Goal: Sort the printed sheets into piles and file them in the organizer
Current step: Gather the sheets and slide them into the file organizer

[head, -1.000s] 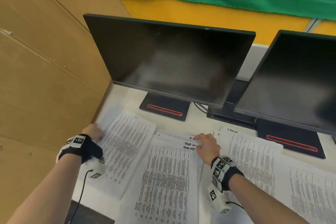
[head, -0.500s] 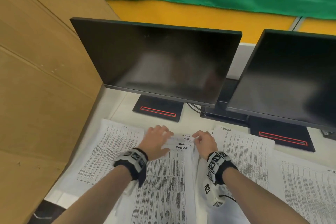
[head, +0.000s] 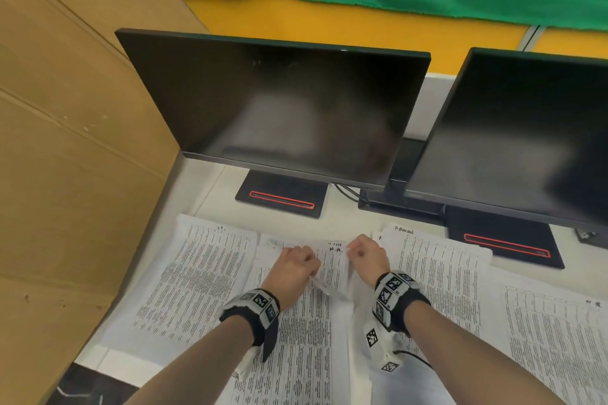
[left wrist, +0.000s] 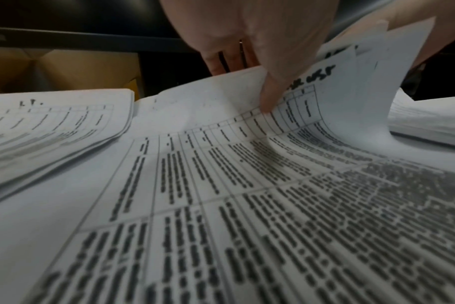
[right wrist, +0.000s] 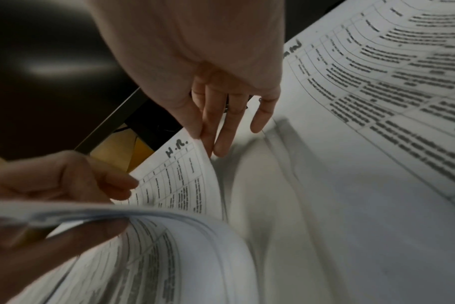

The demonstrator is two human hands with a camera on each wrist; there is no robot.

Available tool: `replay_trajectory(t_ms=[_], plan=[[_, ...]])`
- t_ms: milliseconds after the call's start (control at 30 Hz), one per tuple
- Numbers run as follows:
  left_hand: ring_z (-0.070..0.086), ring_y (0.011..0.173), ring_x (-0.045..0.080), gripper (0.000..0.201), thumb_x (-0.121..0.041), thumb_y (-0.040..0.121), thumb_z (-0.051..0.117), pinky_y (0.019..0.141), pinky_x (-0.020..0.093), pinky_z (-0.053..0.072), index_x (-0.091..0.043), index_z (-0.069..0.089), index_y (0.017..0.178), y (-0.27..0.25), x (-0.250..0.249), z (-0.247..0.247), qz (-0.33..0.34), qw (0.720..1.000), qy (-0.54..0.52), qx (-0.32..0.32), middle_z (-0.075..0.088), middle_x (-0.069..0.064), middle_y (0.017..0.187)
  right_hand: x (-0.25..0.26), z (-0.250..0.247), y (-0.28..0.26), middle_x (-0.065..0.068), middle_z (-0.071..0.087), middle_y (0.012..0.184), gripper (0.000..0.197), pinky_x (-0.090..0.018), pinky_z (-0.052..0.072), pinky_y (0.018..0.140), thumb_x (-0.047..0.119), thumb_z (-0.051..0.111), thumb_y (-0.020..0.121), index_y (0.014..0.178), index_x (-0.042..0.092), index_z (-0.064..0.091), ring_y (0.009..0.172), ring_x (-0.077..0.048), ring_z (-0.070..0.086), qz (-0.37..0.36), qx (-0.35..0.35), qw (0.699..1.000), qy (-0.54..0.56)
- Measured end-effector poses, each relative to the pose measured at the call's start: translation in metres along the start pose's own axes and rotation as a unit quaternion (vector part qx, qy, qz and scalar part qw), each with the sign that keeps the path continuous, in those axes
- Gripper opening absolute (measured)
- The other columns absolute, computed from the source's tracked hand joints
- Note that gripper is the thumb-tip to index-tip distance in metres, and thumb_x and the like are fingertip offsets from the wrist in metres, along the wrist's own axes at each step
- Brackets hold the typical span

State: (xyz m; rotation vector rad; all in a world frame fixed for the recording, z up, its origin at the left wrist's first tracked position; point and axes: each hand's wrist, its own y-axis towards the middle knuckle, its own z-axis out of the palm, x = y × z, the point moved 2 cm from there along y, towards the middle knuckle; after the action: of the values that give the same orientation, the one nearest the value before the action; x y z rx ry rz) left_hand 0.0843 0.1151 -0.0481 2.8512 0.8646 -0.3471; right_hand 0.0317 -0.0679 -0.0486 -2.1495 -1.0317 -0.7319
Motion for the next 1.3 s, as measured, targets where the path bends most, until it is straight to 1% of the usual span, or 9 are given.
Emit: replay_trajectory(t_ms=[167, 267, 400, 667, 800, 900, 1000, 1100, 1300], plan=[[0.053, 0.081, 0.021, 0.014, 0.001, 0.081, 0.052, 0.088, 0.032, 0.041, -0.013, 0.054, 0.082, 0.000, -0.008, -0.004, 0.003, 1.000, -0.013, -0.008, 0.060, 0.003, 0.086, -0.001, -0.001, 0.000, -0.005, 0.067, 0.092, 0.011, -0.031, 0.049, 0.081, 0.021, 0.057, 0.090, 0.080, 0.025, 0.054, 0.088, -0.022, 0.062, 0.002, 0.002, 0.998, 0.056], [0.053, 0.090, 0.021, 0.018, -0.004, 0.074, 0.065, 0.088, 0.037, 0.047, -0.017, 0.053, 0.079, 0.000, -0.008, -0.006, -0.001, 0.999, 0.024, -0.034, 0.060, 0.003, 0.096, 0.001, -0.002, -0.004, 0.002, 0.063, 0.078, 0.015, -0.027, 0.047, 0.071, 0.023, 0.066, 0.084, 0.076, 0.023, 0.055, 0.076, -0.017, 0.060, -0.043, 0.005, 0.998, 0.044], [0.037, 0.118, 0.023, 0.034, -0.005, 0.060, 0.075, 0.096, 0.045, 0.043, -0.020, 0.049, 0.074, -0.001, -0.009, -0.006, 0.001, 0.997, 0.036, -0.065, 0.053, 0.009, 0.125, 0.011, 0.001, -0.016, -0.002, 0.063, 0.078, 0.016, -0.030, 0.048, 0.068, 0.025, 0.055, 0.092, 0.081, 0.014, 0.053, 0.073, -0.019, 0.058, -0.148, -0.004, 0.983, -0.112], [0.053, 0.120, 0.024, 0.033, -0.004, 0.060, 0.075, 0.104, 0.048, 0.036, -0.021, 0.051, 0.074, 0.003, -0.007, 0.000, 0.006, 0.999, 0.036, -0.032, 0.057, 0.007, 0.125, 0.021, 0.003, -0.028, -0.007, 0.062, 0.093, 0.019, -0.030, 0.044, 0.072, 0.018, 0.040, 0.098, 0.097, 0.008, 0.055, 0.081, -0.024, 0.057, -0.245, 0.000, 0.933, -0.263], [0.051, 0.112, 0.027, 0.023, -0.001, 0.068, 0.066, 0.102, 0.045, 0.038, -0.017, 0.051, 0.076, 0.004, -0.007, -0.004, -0.018, 0.999, -0.006, -0.041, 0.055, 0.007, 0.117, 0.020, 0.007, -0.033, -0.005, 0.065, 0.085, 0.012, -0.032, 0.049, 0.066, 0.024, 0.044, 0.096, 0.097, 0.015, 0.052, 0.071, -0.021, 0.058, -0.161, 0.007, 0.980, -0.116], [0.047, 0.112, 0.029, 0.027, 0.001, 0.069, 0.065, 0.095, 0.039, 0.041, -0.016, 0.047, 0.079, 0.002, -0.004, -0.003, -0.027, 0.998, -0.021, -0.047, 0.050, 0.010, 0.126, 0.012, 0.014, -0.033, 0.000, 0.066, 0.088, 0.018, -0.017, 0.043, 0.054, 0.022, 0.060, 0.088, 0.104, 0.020, 0.053, 0.076, -0.016, 0.063, -0.040, 0.060, 0.997, 0.010], [0.049, 0.103, 0.023, 0.027, 0.001, 0.071, 0.064, 0.092, 0.035, 0.043, -0.017, 0.047, 0.081, 0.000, -0.001, -0.002, -0.022, 0.999, -0.021, -0.040, 0.053, 0.005, 0.115, 0.009, 0.019, -0.031, -0.004, 0.068, 0.099, 0.019, -0.019, 0.051, 0.065, 0.019, 0.056, 0.089, 0.104, 0.014, 0.066, 0.088, -0.017, 0.065, 0.019, 0.095, 0.995, 0.040], [0.045, 0.089, 0.016, 0.021, -0.003, 0.084, 0.053, 0.092, 0.034, 0.041, -0.022, 0.045, 0.084, 0.001, 0.000, -0.004, -0.023, 0.999, -0.008, -0.028, 0.053, -0.005, 0.093, 0.013, 0.013, -0.029, -0.006, 0.063, 0.114, 0.028, -0.035, 0.053, 0.087, 0.018, 0.042, 0.096, 0.121, 0.013, 0.053, 0.100, -0.022, 0.061, 0.038, 0.033, 0.994, 0.095], [0.047, 0.088, 0.014, 0.022, -0.003, 0.085, 0.053, 0.102, 0.040, 0.036, -0.025, 0.050, 0.088, 0.010, 0.001, -0.005, -0.017, 0.999, 0.023, -0.042, 0.053, -0.011, 0.090, 0.014, -0.009, -0.045, -0.015, 0.062, 0.111, 0.027, -0.037, 0.049, 0.084, 0.019, 0.034, 0.100, 0.125, 0.012, 0.043, 0.094, -0.031, 0.061, 0.000, -0.006, 0.988, 0.157]])
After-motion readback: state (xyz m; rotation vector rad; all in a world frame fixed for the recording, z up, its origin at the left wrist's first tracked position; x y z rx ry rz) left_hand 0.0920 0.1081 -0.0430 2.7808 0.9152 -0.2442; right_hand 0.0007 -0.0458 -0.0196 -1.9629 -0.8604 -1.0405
